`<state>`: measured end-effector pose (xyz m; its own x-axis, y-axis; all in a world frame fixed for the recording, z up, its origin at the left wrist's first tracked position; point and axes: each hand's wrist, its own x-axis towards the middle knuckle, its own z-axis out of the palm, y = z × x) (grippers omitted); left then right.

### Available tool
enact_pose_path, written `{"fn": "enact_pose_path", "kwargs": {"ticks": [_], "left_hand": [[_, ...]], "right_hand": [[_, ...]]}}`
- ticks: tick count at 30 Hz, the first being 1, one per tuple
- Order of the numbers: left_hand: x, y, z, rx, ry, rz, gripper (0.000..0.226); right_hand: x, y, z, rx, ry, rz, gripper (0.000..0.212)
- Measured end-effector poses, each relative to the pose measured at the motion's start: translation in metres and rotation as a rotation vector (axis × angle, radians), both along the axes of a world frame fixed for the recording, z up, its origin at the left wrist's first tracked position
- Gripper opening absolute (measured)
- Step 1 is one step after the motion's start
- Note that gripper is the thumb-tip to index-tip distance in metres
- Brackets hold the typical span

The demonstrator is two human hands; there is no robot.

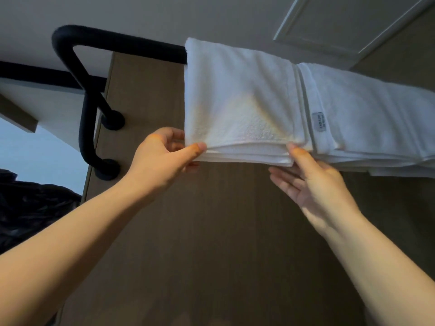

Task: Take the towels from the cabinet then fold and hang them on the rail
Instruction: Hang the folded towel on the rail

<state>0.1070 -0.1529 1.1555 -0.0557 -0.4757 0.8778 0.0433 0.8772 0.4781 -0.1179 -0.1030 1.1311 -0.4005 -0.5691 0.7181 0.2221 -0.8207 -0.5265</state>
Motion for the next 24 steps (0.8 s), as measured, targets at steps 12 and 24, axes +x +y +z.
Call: {"fn": "enact_pose_path", "kwargs": {"ticks": [12,24], "left_hand": [[-0.015,-0.004,0.005,-0.027,-0.033,-0.025,0.035],[0.041,-0.007,-0.063,-0.091,-0.278,0.264,0.023]], "right_hand": [[0.003,0.011,0.010,-0.078,-0.221,-0.141,0.010],[0.009,0.020,-0.075,0.321,0.731,-0.727,0.017]]}}
